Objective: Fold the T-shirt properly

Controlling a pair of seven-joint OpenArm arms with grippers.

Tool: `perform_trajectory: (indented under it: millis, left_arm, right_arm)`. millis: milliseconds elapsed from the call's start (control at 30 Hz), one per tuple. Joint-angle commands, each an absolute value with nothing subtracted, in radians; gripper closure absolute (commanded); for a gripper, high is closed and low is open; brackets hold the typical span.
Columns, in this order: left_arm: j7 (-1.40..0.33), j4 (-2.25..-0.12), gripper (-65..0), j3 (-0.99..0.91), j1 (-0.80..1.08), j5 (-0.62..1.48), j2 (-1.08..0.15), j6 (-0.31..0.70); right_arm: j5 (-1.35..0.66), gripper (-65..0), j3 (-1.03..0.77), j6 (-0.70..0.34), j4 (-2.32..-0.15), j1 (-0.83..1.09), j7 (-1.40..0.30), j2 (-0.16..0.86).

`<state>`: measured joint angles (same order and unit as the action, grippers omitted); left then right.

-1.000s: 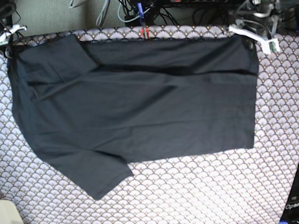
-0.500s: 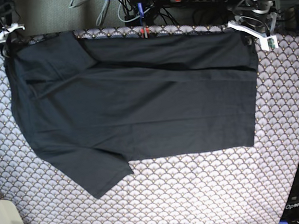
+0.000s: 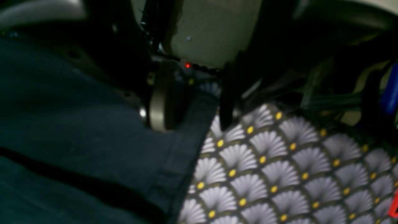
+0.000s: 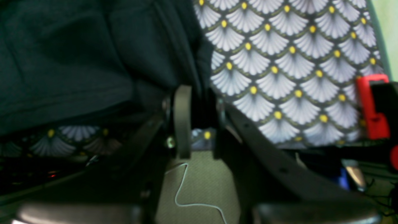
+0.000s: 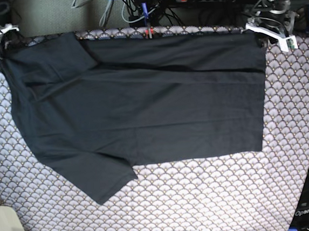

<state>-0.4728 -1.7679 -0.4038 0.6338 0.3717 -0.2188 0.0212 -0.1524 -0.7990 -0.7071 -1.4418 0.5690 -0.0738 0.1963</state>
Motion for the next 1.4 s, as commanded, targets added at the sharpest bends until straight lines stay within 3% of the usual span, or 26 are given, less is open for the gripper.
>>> perform_trajectory:
  millis: [0,367,667,1067,1367]
  left_arm:
    - [-0.452,-1.79,-23.6,-0.414,0.642,0.375,-0.228,0.042]
    - [-0.461,-1.782,-23.6,-0.608,0.615,0.367,-0.128,0.3]
    - [-0.463,-1.781,-23.6,-0.667,0.616,0.366,-0.128,0.305]
    - [-0.453,-1.678,-23.6,-0.68,0.607,0.366,-0.139,0.305]
    - [-0.456,-1.724,-23.6,-0.679,0.605,0.367,-0.131,0.305]
  right_arm:
    - [-0.16,-12.2,-0.837,-0.698,-1.457,0.575,-0.051,0.213]
    - [-0.11,-12.2,-0.874,-0.698,-1.454,0.572,-0.051,0.203]
    - [0.252,-12.3,-0.872,-0.698,-1.458,0.478,-0.039,0.094]
    - [0.268,-12.2,-1.055,-0.698,-1.596,0.421,0.035,-0.042]
    - [0.268,-12.2,-1.066,-0.698,-1.779,0.403,0.025,-0.134]
